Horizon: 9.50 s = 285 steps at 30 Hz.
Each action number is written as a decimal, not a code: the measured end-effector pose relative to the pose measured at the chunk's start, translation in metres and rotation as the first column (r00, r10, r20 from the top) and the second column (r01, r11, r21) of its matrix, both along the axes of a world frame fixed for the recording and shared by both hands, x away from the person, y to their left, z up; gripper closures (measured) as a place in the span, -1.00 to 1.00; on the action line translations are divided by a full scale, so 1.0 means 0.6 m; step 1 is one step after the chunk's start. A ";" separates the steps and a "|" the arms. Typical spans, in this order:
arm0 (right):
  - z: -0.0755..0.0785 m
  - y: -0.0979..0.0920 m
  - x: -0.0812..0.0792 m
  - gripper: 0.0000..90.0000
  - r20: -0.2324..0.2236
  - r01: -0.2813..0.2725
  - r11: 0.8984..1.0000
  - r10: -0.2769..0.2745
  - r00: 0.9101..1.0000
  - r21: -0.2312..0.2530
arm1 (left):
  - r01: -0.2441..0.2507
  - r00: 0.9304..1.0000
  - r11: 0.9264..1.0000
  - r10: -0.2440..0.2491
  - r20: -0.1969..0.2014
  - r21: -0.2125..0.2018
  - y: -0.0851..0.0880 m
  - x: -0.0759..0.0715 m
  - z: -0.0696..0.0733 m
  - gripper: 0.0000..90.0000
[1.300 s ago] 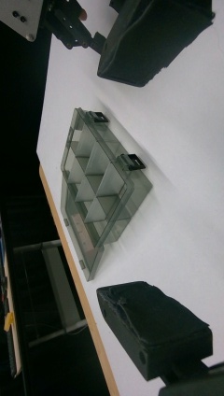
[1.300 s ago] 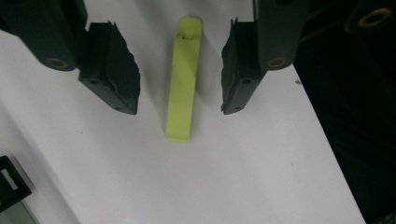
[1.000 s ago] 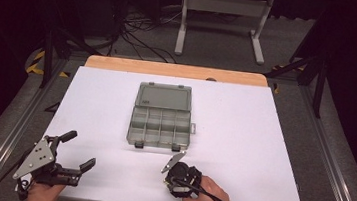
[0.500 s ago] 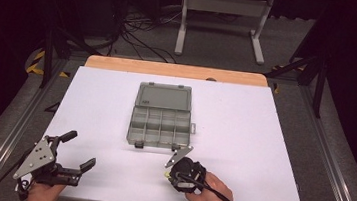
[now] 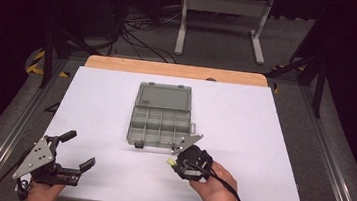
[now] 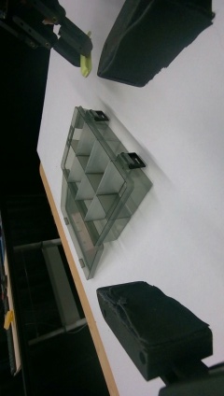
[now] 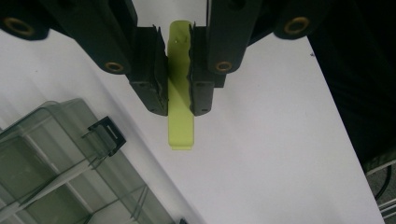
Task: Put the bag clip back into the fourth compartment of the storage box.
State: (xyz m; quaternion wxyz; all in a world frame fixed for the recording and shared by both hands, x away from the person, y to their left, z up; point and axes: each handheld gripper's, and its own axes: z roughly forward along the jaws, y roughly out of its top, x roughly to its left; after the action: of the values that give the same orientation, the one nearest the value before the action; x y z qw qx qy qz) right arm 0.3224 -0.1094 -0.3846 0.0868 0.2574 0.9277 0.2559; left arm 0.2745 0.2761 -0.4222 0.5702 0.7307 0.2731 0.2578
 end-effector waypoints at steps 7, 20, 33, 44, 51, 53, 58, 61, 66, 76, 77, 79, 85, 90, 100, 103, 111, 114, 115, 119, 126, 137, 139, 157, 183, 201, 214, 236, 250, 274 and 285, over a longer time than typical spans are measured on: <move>0.018 -0.004 0.011 0.74 0.021 0.008 1.000 -0.008 1.000 0.021 | 0.000 1.000 1.000 0.000 0.001 -0.003 0.000 0.000 0.000 -0.98; 0.062 -0.010 0.055 0.74 0.075 0.015 0.996 -0.021 0.997 0.085 | -0.003 1.000 1.000 0.003 0.004 -0.004 0.001 0.000 0.000 -0.98; 0.082 -0.013 0.093 0.74 0.077 0.031 0.991 -0.041 0.996 0.133 | -0.003 1.000 1.000 0.003 0.004 -0.003 0.001 -0.001 0.001 -0.98; 0.079 -0.019 0.138 0.74 0.097 0.072 0.981 -0.091 0.991 0.181 | 0.000 1.000 1.000 0.000 0.010 -0.004 0.001 0.000 0.001 -0.98; 0.074 -0.024 0.161 0.74 0.095 0.101 0.977 -0.120 0.988 0.189 | -0.001 1.000 1.000 0.001 0.007 -0.001 0.002 0.000 0.001 -0.98; 0.071 -0.025 0.168 0.74 0.097 0.107 0.976 -0.127 0.987 0.190 | -0.001 1.000 1.000 0.001 0.009 0.001 0.002 0.000 0.001 -0.98; 0.064 -0.028 0.185 0.73 0.100 0.133 0.970 -0.155 0.983 0.205 | 0.002 1.000 1.000 -0.002 0.003 0.011 0.001 0.001 0.001 -0.98; 0.059 -0.027 0.195 0.73 0.100 0.143 0.967 -0.166 0.981 0.210 | -0.001 1.000 1.000 0.001 0.003 0.010 0.001 0.000 0.001 -0.98; 0.052 -0.026 0.206 0.73 0.103 0.145 0.968 -0.169 0.980 0.205 | 0.002 1.000 1.000 -0.002 0.004 0.012 0.002 0.000 0.001 -0.98; 0.039 -0.023 0.235 0.73 0.101 0.181 0.964 -0.203 0.974 0.195 | -0.002 1.000 1.000 0.002 0.005 0.006 0.001 0.001 0.000 -0.98; 0.039 -0.023 0.235 0.73 0.101 0.181 0.964 -0.203 0.974 0.195 | -0.002 1.000 1.000 0.002 0.005 0.006 0.001 0.001 0.000 -0.98; 0.035 -0.024 0.239 0.73 0.096 0.184 0.964 -0.205 0.974 0.193 | 0.000 1.000 1.000 0.000 0.005 0.007 0.001 0.001 0.001 -0.98; 0.026 -0.026 0.252 0.73 0.091 0.200 0.959 -0.222 0.971 0.199 | 0.000 1.000 1.000 0.000 0.004 0.008 0.001 0.001 0.001 -0.98; 0.019 -0.027 0.256 0.73 0.079 0.207 0.958 -0.226 0.971 0.199 | -0.003 1.000 1.000 0.003 0.006 0.001 0.001 0.001 0.000 -0.98; -0.001 -0.026 0.261 0.73 0.041 0.225 0.954 -0.238 0.970 0.198 | 0.000 1.000 1.000 0.000 0.006 0.008 0.002 0.001 0.001 -0.98; -0.006 -0.023 0.262 0.73 0.035 0.230 0.954 -0.241 0.970 0.195 | 0.001 1.000 1.000 -0.001 0.006 0.008 0.002 0.000 0.001 -0.98; -0.018 -0.021 0.262 0.73 0.018 0.227 0.957 -0.234 0.972 0.179 | -0.004 1.000 1.000 0.004 0.008 0.003 0.003 0.000 0.002 -0.98; -0.019 -0.022 0.262 0.73 0.012 0.230 0.957 -0.236 0.972 0.176 | -0.002 1.000 1.000 0.002 0.012 -0.002 0.002 0.000 0.001 -0.98; -0.020 -0.022 0.262 0.73 0.011 0.234 0.956 -0.240 0.971 0.174 | 0.000 1.000 1.000 0.000 0.011 0.006 0.002 0.000 0.001 -0.98; -0.024 -0.023 0.262 0.73 0.006 0.237 0.956 -0.242 0.970 0.170 | 0.000 1.000 1.000 0.000 0.010 0.008 0.002 0.000 0.002 -0.98; -0.033 -0.026 0.262 0.73 -0.011 0.242 0.956 -0.244 0.970 0.167 | 0.000 1.000 1.000 0.000 0.011 0.008 0.003 0.000 0.002 -0.98; -0.038 -0.031 0.261 0.73 -0.031 0.253 0.952 -0.251 0.967 0.170 | 0.001 1.000 1.000 -0.001 0.009 0.010 0.002 0.000 0.002 -0.98; -0.038 -0.031 0.261 0.73 -0.034 0.255 0.952 -0.253 0.967 0.169 | 0.002 1.000 1.000 -0.002 0.011 0.013 0.002 0.000 0.002 -0.98; -0.003 -0.039 0.241 -0.05 -0.008 0.208 0.942 -0.214 0.977 0.265 | 0.005 1.000 1.000 -0.005 0.007 0.013 0.001 0.000 0.002 -0.98; 0.084 -0.080 0.133 -0.73 0.150 0.099 0.932 -0.160 0.976 0.347 | -0.002 1.000 1.000 0.002 0.009 -0.003 0.000 -0.001 0.002 -0.98; 0.099 -0.138 0.072 -0.87 0.237 0.054 0.918 -0.158 0.959 0.394 | 0.001 1.000 1.000 -0.001 0.007 -0.001 0.001 -0.001 0.003 -0.98; 0.093 -0.190 0.034 -0.91 0.304 0.017 0.900 -0.165 0.938 0.436 | 0.005 1.000 1.000 -0.005 0.013 -0.002 0.001 -0.002 0.004 -0.98; 0.037 -0.280 -0.024 -0.92 0.395 -0.003 0.860 -0.230 0.890 0.510 | 0.003 1.000 1.000 -0.003 0.015 -0.005 0.001 -0.003 0.005 -0.98; -0.015 -0.303 -0.039 -0.94 0.411 -0.008 0.852 -0.244 0.878 0.524 | 0.004 1.000 1.000 -0.004 0.015 -0.009 0.004 -0.004 0.006 -0.98; -0.092 -0.318 -0.047 -0.97 0.346 0.056 0.834 -0.288 0.893 0.549 | 0.027 0.999 0.998 -0.026 0.020 -0.057 0.013 0.002 -0.004 -1.00; -0.096 -0.307 -0.044 -0.99 0.358 0.049 0.856 -0.267 0.895 0.515 | 0.021 1.000 0.997 -0.021 0.010 -0.072 0.024 0.007 -0.014 -1.00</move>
State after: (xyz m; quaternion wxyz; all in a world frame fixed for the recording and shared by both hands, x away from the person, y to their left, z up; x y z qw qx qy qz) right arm 0.2958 -0.2936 -0.4423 0.2353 0.2873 0.7659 0.5248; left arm 0.2786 0.2905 -0.4308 0.5999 0.7114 0.2717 0.2453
